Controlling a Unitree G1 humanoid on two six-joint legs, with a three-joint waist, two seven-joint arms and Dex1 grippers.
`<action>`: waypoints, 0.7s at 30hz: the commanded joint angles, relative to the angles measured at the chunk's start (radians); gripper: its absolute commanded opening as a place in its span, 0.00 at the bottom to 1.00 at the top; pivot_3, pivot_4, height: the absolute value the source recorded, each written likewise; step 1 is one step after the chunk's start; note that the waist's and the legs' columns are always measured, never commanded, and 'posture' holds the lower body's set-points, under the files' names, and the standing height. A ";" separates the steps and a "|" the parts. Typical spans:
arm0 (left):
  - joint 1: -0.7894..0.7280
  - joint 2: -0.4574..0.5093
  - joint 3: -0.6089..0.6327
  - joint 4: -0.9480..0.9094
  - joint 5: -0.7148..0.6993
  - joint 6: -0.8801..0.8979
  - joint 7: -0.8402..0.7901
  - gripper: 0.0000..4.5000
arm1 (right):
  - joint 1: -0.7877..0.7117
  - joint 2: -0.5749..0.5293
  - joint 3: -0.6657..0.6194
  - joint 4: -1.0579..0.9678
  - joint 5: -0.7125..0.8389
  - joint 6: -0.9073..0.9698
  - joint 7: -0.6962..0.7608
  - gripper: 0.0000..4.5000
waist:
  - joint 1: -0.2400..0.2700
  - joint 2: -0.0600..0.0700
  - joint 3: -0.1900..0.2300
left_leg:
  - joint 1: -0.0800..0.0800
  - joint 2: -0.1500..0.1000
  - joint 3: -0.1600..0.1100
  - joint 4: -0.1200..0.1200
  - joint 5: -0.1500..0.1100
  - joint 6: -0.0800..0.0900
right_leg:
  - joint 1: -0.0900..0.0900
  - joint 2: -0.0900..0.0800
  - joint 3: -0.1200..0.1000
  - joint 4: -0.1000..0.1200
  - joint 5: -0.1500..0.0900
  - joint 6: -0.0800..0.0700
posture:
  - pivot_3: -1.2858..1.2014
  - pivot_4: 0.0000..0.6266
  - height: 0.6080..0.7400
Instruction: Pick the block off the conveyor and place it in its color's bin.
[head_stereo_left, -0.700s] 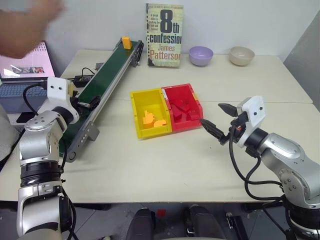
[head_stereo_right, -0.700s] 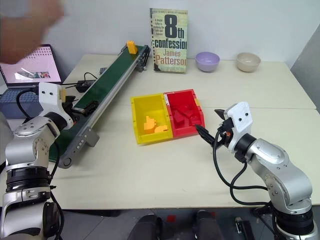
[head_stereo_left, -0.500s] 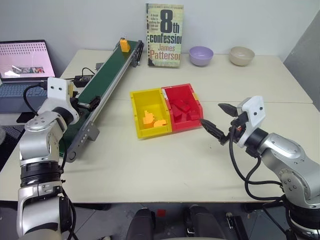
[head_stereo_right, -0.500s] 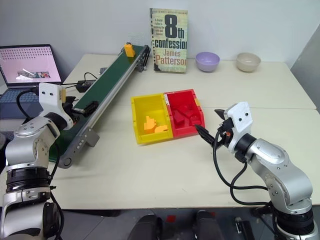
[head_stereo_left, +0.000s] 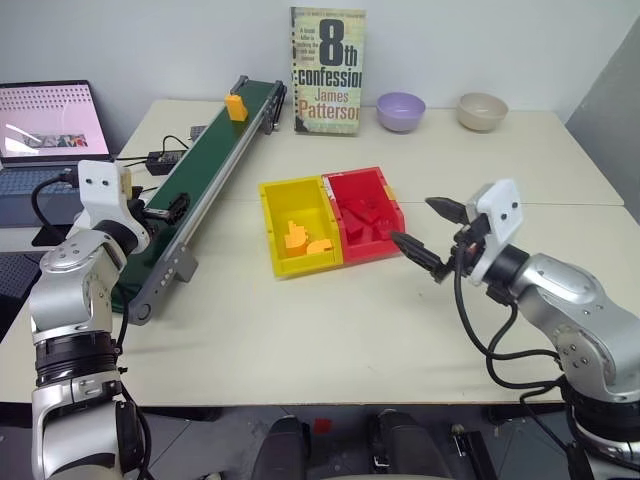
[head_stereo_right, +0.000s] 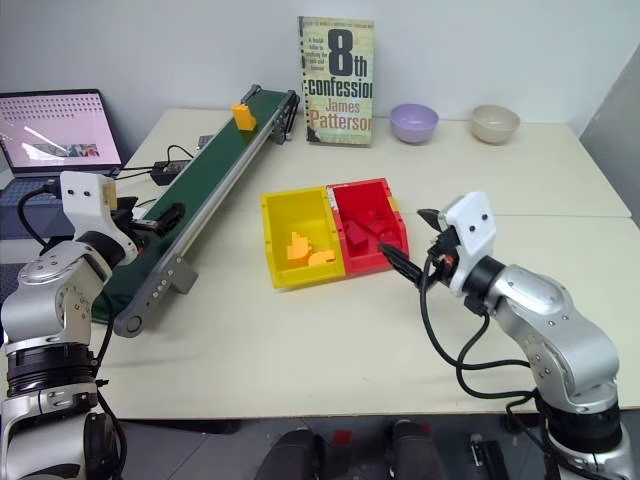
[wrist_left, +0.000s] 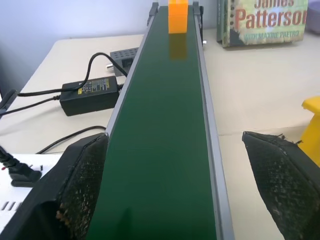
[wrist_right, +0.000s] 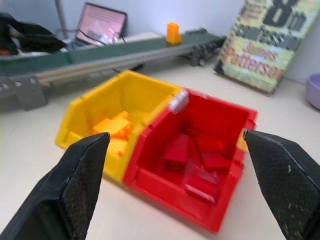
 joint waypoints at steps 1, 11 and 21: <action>-0.025 0.004 0.020 -0.003 -0.018 -0.028 -0.009 0.99 | -0.053 0.013 0.005 -0.010 0.055 -0.025 0.050 1.00 | 0.000 0.000 0.000 | 0.000 0.000 0.000 0.000 0.000 0.000 | 0.000 0.000 0.000 0.000 0.000 0.000 | 0.52 0.24 1.00; -0.060 -0.005 0.007 0.045 -0.023 -0.038 -0.030 0.99 | -0.104 0.013 0.042 0.007 0.107 -0.024 0.130 1.00 | 0.001 0.000 0.000 | -0.001 -0.001 0.000 0.000 0.000 0.000 | 0.000 -0.001 0.000 -0.001 0.000 0.000 | 0.52 0.24 1.00; -0.076 -0.019 0.003 0.058 -0.041 -0.026 -0.046 0.99 | -0.113 0.001 0.061 0.016 0.109 -0.034 0.163 1.00 | 0.000 0.000 0.000 | -0.001 0.000 -0.001 0.000 0.000 0.000 | 0.000 -0.001 -0.001 0.000 0.000 0.000 | 0.52 0.24 1.00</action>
